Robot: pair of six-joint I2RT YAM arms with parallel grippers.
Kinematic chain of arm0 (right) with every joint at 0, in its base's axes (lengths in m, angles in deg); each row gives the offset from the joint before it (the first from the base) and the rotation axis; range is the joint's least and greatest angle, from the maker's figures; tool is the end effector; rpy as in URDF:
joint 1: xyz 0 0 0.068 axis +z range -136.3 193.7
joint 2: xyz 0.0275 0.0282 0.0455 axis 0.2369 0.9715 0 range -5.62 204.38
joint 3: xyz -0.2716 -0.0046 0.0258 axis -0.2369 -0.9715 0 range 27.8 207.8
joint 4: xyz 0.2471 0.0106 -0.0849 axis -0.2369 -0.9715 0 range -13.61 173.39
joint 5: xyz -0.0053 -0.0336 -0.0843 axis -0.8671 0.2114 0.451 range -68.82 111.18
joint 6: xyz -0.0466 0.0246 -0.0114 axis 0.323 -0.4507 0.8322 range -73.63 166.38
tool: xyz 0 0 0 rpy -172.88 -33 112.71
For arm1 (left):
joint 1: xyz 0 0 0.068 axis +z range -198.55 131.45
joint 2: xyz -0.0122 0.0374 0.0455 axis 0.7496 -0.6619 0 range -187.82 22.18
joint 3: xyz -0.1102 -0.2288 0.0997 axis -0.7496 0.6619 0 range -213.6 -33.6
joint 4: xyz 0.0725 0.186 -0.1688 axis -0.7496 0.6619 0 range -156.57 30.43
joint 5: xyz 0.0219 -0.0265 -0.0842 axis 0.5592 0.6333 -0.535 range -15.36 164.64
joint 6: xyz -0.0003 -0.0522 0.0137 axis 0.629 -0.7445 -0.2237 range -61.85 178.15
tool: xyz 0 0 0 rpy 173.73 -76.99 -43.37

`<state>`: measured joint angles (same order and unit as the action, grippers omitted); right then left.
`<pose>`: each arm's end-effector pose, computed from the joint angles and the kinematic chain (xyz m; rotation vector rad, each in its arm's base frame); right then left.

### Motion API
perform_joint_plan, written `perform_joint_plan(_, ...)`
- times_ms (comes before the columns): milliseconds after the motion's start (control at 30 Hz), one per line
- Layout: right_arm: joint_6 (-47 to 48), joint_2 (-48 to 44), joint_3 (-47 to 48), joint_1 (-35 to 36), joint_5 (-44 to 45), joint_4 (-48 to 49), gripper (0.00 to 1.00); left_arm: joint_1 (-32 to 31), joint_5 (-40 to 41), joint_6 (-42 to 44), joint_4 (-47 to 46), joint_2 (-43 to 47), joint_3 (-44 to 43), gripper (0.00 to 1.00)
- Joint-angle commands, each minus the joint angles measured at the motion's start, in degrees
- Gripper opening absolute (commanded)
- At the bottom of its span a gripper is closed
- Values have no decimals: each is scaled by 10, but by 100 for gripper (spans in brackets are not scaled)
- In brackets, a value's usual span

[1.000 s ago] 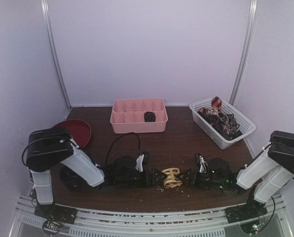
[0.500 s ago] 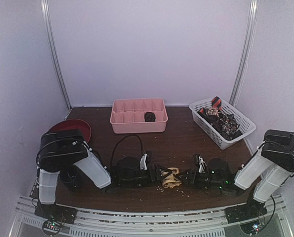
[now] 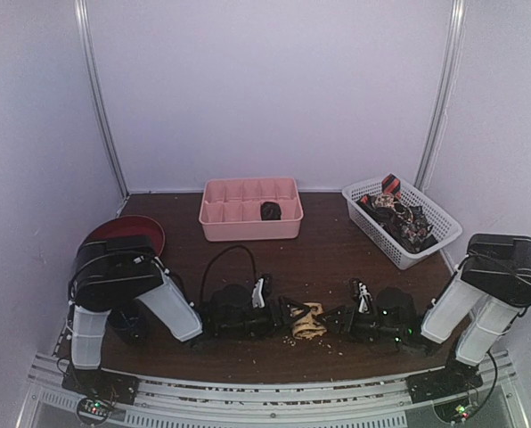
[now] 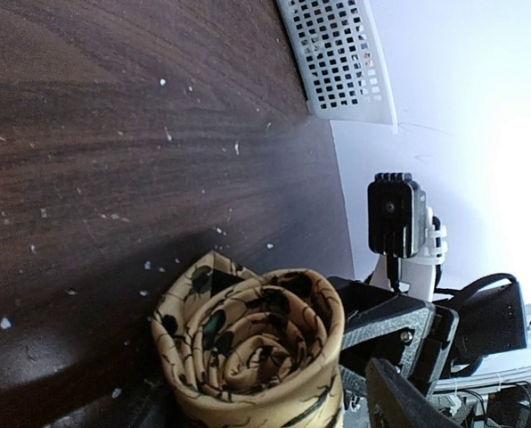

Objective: Roll the ties
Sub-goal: Adjust the tie at the center of the board.

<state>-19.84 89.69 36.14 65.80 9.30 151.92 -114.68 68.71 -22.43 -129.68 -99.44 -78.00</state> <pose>0.1297 0.1785 0.1005 0.1078 2.2282 1.4951 0.1493 -0.3465 0.0860 -0.1955 2.2728 -1.7368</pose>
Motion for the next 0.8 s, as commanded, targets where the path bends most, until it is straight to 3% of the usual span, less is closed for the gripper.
perform_joint_plan(0, 5, 4, -1, 8, -18, -22, 33, -16, -24, -6, 17, -20, -5, 70)
perform_joint_plan(233, 12, 0, 1, 8, -20, -28, 33, -23, -31, 0, 53, -17, -20, 65)
perform_joint_plan(600, 21, -20, -1, 14, -37, -26, 33, -25, -17, 5, -4, -5, 10, 36)
perform_joint_plan(767, 41, -40, 3, 14, -26, -45, 38, -21, -22, 37, -9, 17, 17, 32)
